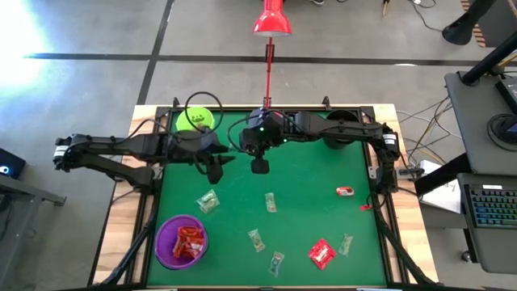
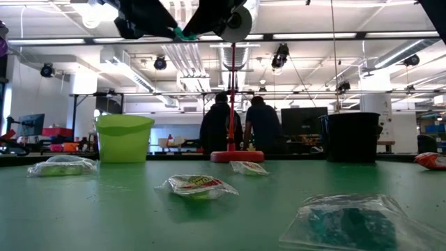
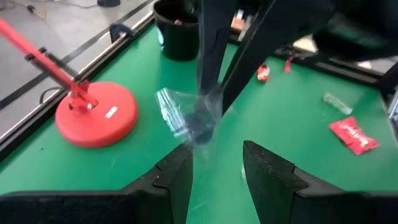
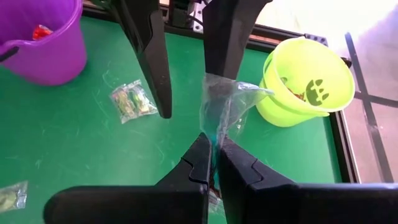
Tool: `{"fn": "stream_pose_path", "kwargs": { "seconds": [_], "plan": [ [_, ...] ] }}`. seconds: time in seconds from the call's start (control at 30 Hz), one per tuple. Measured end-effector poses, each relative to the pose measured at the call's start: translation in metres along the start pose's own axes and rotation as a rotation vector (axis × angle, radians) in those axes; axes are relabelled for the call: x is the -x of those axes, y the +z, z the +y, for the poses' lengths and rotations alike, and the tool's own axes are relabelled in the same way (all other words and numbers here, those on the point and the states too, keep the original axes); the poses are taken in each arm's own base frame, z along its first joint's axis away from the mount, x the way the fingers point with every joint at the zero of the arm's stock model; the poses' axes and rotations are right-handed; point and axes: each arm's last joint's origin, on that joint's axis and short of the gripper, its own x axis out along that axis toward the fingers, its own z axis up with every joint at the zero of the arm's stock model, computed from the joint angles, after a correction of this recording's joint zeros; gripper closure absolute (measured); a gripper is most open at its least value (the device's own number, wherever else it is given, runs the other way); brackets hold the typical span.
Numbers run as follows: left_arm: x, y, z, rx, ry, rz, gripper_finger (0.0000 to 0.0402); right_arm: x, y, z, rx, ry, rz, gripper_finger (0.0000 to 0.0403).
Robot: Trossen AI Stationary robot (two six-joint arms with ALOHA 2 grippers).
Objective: Sort candy
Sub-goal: Put the transparent candy into the green bucket
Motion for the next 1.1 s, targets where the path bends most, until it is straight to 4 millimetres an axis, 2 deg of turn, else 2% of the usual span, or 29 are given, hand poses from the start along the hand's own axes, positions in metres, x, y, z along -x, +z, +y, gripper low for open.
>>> {"fn": "stream_pose_path", "kwargs": {
  "seconds": [0.47,0.63,0.87,1.1],
  "plan": [
    [-0.002,0.012,0.009,0.041,0.004,-0.091,0.0278,0.000,0.001,0.005,0.011,0.013,-0.003,0.0394],
    [-0.002,0.010,0.009,0.043,-0.064,-0.059,0.0278,0.000,0.001,0.005,0.011,0.013,-0.002,0.0394],
    [-0.002,0.007,0.009,0.042,-0.065,-0.017,0.0280,0.003,0.005,0.004,0.013,0.006,-0.018,0.0394],
    [-0.002,0.012,0.010,-0.013,-0.056,-0.069,0.0322,0.005,0.006,0.004,0.012,0.014,-0.014,0.0394]
  ]
}}
